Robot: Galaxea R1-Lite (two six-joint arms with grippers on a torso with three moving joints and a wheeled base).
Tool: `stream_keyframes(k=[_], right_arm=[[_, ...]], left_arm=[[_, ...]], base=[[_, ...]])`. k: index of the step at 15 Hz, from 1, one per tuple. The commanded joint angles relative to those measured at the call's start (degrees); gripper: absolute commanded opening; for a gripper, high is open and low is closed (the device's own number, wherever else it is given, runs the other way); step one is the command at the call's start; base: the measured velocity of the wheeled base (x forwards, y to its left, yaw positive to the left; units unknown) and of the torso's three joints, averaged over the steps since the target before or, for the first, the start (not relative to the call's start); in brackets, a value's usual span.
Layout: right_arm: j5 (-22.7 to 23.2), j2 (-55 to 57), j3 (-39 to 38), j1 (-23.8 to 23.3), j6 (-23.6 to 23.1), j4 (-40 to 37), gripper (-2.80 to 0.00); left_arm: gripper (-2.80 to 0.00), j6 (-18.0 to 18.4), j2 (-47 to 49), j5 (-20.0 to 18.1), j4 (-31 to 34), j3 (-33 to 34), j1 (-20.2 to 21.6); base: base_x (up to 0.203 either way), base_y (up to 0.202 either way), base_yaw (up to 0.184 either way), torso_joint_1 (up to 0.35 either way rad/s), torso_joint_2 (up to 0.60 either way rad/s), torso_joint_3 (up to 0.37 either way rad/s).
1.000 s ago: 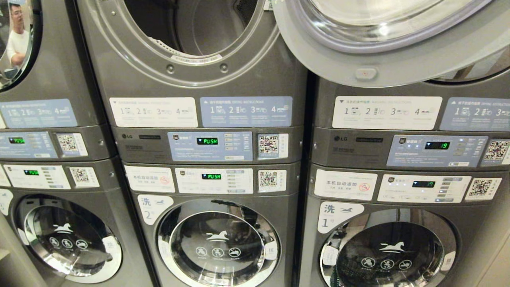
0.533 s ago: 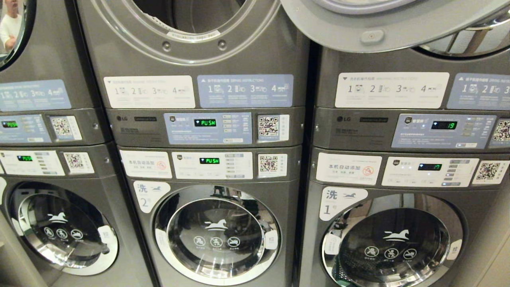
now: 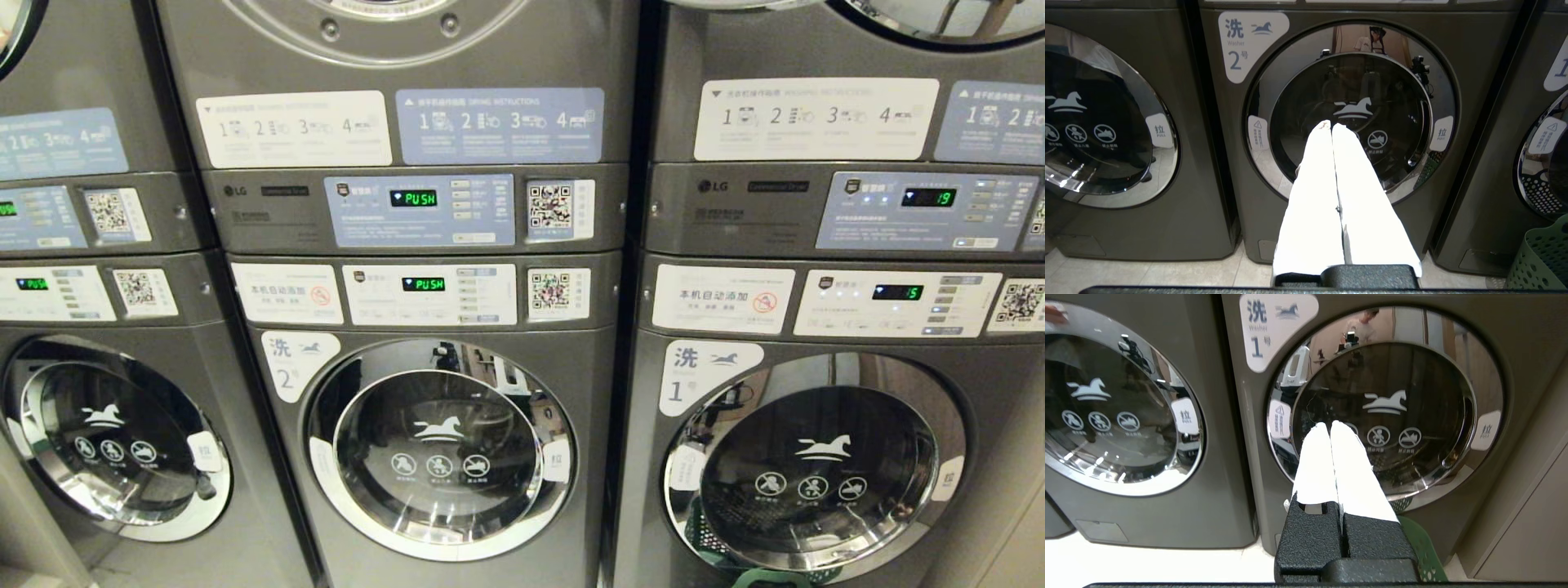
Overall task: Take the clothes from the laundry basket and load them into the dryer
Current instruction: Take the clothes out of the basket
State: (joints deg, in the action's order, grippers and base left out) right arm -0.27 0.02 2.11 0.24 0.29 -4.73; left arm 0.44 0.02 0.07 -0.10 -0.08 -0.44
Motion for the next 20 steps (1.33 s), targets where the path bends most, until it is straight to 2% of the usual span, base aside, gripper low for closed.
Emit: stream_keyframes(k=[1,7,20], right_arm=[[0.00,-0.02,0.00,0.02,0.05,-0.02,-2.80],[0.00,-0.11,0.00,0.02,-0.03,-0.02,-2.80],[-0.08,-0.10,0.00,0.02,-0.06,-0.02,-2.80]], left_arm=[[-2.80,0.00,-0.11,0.01,-0.08,-0.01,0.00],[-2.80,0.00,-0.11,0.01,-0.08,-0.01,0.00],[-2.80,0.00,-0.11,0.01,0.01,-0.01,0.00]], base=[[0.000,0.000,0.000,-0.157,0.49,0.331],[0.000,0.000,0.000,-0.113,0.45,0.322],[0.000,0.000,0.000,-0.008,0.04,0.028]])
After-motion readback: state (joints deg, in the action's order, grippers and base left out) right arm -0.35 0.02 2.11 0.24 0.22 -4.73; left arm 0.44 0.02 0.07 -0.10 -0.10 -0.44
